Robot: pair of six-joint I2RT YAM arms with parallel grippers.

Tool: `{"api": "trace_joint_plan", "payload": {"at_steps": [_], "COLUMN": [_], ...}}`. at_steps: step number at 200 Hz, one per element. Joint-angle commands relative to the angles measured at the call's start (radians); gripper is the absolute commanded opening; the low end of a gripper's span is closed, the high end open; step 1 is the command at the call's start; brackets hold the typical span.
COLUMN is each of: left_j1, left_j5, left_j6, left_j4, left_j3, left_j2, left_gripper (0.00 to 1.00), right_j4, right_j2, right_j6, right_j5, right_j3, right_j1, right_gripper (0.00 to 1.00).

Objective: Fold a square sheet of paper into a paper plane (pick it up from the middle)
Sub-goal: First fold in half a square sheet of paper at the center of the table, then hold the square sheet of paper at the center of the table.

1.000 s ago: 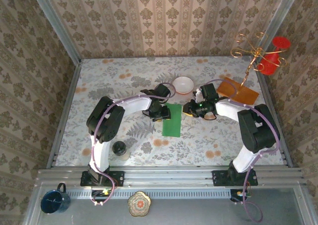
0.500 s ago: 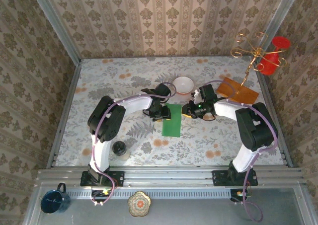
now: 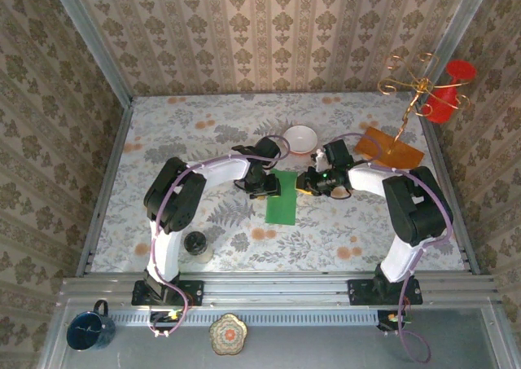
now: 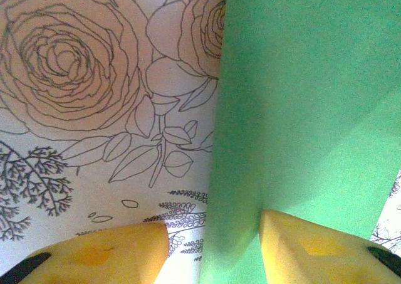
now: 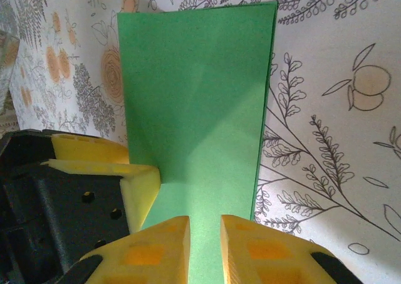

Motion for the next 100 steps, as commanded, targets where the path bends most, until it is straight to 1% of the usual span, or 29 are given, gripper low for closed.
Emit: {"api": "trace_joint_plan", "payload": {"at_steps": [1,25,100], "left_j1": [-0.059,-0.058,-0.058], "left_j5": [0.06,0.058,0.06], "left_j6": [0.019,0.012,0.004], "left_j4": [0.063,0.059,0.056], "left_j3": [-0.101,-0.098,-0.096], "left_j2": [0.247,0.25,0.253], "left_gripper": [0.49,0.49,0.49], "right_j4": [0.009,0.012,0.01], "right_j2": [0.019,0.022,0.081], "right_j6": [0.014,0.017,0.031], "right_j5": [-0.027,-0.032,-0.064], "right_j3": [0.0,0.001,0.031], "right_j1": [0.008,0.013,0.052], "right_gripper": [0.22,0.22,0.15]}}
